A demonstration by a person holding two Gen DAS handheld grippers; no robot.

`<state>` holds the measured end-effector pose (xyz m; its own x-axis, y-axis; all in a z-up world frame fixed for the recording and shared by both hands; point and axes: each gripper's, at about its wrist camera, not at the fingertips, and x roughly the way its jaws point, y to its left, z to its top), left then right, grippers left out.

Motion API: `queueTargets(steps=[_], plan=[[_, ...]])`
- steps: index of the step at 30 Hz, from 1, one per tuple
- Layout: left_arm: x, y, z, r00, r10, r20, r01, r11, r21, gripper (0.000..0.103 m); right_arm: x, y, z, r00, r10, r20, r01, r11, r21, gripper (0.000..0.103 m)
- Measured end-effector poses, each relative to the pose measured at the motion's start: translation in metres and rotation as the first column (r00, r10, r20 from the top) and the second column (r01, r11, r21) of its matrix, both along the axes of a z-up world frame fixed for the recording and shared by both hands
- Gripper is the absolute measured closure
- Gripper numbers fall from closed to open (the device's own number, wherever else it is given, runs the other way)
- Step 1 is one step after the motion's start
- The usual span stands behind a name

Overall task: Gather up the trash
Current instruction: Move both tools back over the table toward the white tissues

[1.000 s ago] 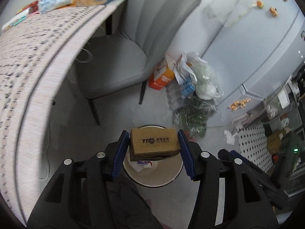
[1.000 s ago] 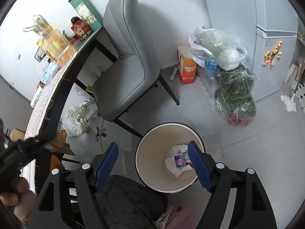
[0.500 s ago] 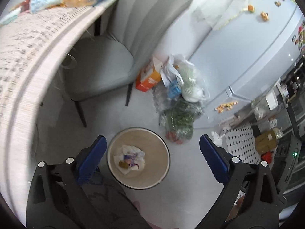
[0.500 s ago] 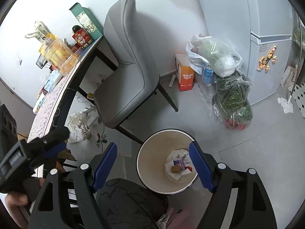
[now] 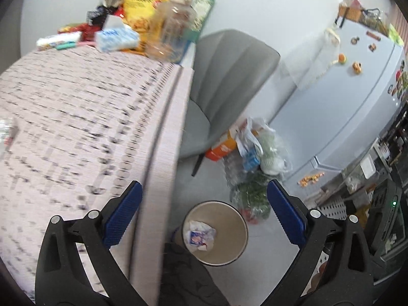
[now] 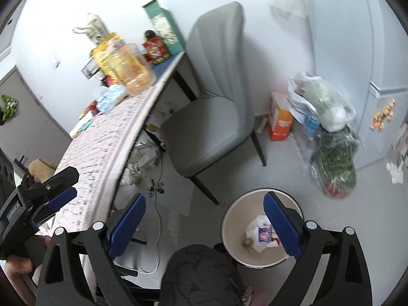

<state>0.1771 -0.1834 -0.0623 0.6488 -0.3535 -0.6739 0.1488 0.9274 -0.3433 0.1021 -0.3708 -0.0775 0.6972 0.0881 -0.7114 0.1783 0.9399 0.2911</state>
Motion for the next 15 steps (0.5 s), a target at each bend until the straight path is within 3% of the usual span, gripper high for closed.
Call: queueTargets(steps=[15], plan=[[-0.046,0.107,0.031,0.984,0.155,0.093,-0.152,0.988,-0.038,0.006,0.01,0.106,0.035,0.984,0.176,0.036,-0.173,0.983,-0.06,0.008]])
